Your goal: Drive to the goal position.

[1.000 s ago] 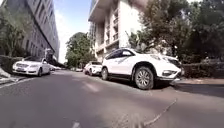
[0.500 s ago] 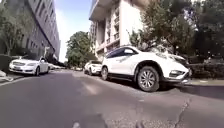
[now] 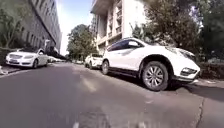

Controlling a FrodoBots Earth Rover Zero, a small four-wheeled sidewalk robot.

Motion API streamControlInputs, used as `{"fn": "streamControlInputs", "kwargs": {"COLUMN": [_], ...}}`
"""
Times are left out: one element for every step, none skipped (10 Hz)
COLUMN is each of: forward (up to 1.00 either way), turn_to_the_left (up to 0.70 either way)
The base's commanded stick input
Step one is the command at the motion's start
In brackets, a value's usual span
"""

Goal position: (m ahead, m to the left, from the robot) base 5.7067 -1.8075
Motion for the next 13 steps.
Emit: {"fn": "streamControlInputs", "kwargs": {"forward": [0.70, 0.70, 0.70, 0.70, 0.70, 0.70, 0.70, 0.70, 0.70, 0.70, 0.70, 0.70, 0.70], "turn_to_the_left": [0.14, 0.14, 0.14, 0.14, 0.14, 0.14, 0.14, 0.09, 0.00, 0.00, 0.00, 0.00, 0.00]}}
